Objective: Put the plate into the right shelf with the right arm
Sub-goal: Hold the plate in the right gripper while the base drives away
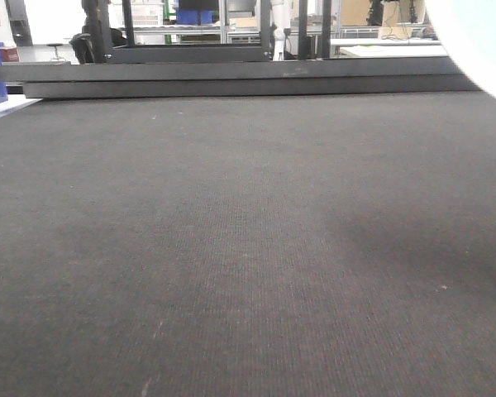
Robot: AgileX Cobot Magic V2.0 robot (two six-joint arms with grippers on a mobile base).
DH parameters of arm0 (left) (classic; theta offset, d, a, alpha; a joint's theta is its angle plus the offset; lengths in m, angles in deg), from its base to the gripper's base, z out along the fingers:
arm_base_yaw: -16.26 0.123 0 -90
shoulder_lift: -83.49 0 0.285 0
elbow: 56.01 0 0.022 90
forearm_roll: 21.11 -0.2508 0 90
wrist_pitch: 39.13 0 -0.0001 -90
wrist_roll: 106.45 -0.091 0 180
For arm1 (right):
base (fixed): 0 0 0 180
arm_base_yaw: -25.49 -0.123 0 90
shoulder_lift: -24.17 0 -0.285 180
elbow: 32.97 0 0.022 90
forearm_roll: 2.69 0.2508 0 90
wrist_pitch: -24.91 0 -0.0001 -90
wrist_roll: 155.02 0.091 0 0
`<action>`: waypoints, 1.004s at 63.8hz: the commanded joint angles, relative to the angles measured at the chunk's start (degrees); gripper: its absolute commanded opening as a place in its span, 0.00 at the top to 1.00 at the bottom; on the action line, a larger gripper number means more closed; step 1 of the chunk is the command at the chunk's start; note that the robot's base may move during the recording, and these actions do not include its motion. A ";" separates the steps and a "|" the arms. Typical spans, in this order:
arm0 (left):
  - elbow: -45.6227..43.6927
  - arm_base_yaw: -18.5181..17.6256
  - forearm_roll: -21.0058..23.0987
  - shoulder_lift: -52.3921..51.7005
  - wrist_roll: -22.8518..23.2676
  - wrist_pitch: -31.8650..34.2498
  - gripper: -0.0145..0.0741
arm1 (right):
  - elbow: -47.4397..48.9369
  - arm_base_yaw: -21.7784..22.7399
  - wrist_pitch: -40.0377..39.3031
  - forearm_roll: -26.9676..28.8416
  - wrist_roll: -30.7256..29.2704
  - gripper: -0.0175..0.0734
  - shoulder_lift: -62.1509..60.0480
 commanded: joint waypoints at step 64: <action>0.48 -0.24 0.24 -0.09 -0.16 5.00 0.89 | 1.60 0.27 -6.21 -0.58 -0.20 0.75 0.39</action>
